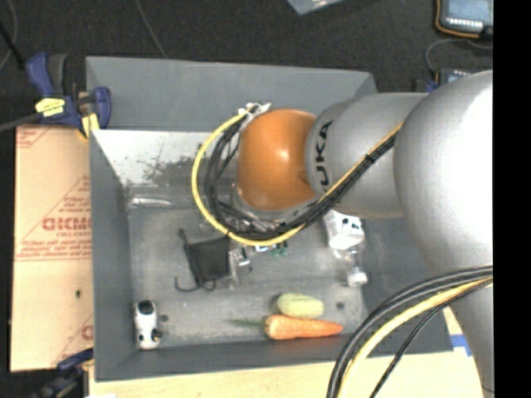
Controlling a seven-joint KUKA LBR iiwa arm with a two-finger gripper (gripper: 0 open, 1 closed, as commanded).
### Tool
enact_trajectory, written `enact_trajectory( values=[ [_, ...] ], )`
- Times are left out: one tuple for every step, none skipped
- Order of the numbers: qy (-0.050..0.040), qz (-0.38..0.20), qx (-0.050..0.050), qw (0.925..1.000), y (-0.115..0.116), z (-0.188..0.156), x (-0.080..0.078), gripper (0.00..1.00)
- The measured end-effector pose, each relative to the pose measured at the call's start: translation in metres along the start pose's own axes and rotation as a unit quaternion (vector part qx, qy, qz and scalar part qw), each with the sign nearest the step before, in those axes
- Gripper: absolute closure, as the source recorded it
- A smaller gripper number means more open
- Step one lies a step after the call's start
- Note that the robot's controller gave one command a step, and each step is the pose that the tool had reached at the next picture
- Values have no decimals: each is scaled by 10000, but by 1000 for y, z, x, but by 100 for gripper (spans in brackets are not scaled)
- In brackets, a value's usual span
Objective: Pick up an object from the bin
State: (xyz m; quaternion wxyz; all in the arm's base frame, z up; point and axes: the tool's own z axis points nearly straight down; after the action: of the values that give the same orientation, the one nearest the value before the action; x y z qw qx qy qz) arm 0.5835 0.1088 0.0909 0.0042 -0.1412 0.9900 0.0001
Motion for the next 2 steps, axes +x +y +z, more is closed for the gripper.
enact_trajectory(
  values=[
    [5,1046,-9,9945,1,19,4,100],
    [5,1048,-10,9945,1,19,4,100]
  ],
)
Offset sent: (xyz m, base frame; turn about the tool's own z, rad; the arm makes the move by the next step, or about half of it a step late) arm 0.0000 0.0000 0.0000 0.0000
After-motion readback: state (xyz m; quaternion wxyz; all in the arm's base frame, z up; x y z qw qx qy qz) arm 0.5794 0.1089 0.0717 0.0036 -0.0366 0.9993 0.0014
